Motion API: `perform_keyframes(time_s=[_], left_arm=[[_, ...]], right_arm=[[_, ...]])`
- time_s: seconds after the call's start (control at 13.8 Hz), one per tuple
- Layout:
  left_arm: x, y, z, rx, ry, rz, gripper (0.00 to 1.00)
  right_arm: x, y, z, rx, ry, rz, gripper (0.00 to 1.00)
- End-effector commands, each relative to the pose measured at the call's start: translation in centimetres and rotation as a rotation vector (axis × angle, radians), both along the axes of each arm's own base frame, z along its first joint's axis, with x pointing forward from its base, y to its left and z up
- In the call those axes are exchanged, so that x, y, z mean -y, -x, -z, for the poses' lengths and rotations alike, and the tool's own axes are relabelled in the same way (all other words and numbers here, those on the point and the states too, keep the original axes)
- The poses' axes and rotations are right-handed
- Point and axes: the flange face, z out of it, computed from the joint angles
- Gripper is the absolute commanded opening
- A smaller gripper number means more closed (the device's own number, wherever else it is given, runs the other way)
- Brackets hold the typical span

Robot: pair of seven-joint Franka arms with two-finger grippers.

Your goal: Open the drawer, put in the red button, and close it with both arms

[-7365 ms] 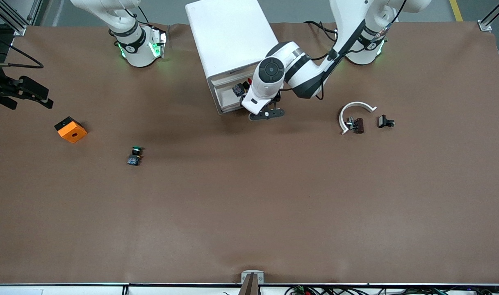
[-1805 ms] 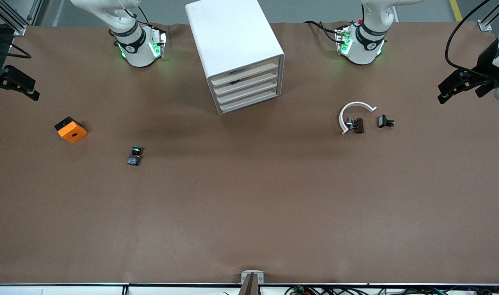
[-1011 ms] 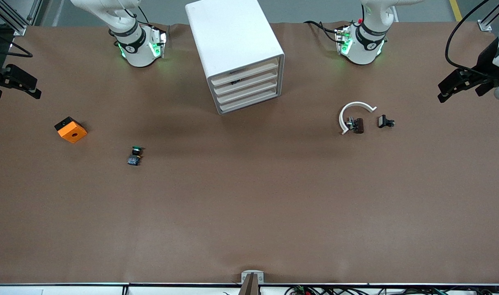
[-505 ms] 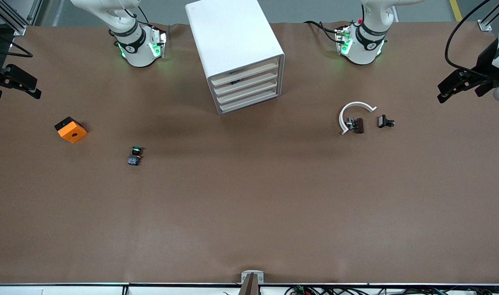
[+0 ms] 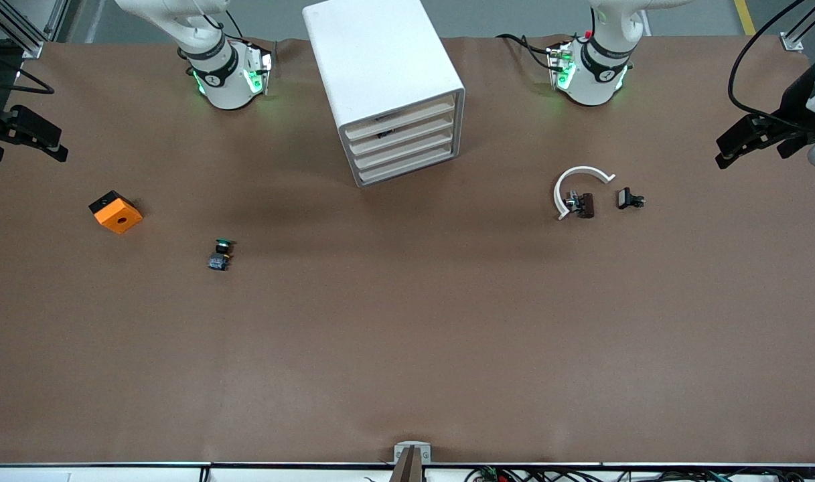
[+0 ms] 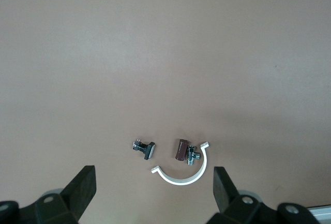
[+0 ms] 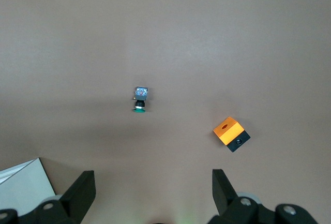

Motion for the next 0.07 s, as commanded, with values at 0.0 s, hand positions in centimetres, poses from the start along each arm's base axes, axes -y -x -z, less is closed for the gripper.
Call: perform_keyframes(time_s=[0.0], left_arm=[[-0.01,-0.01,-0.49,-0.02,0.013,0.015,1.0]], right_arm=[[0.2,-0.02,-0.35,-0.001,0.007,-0.003,1.0]])
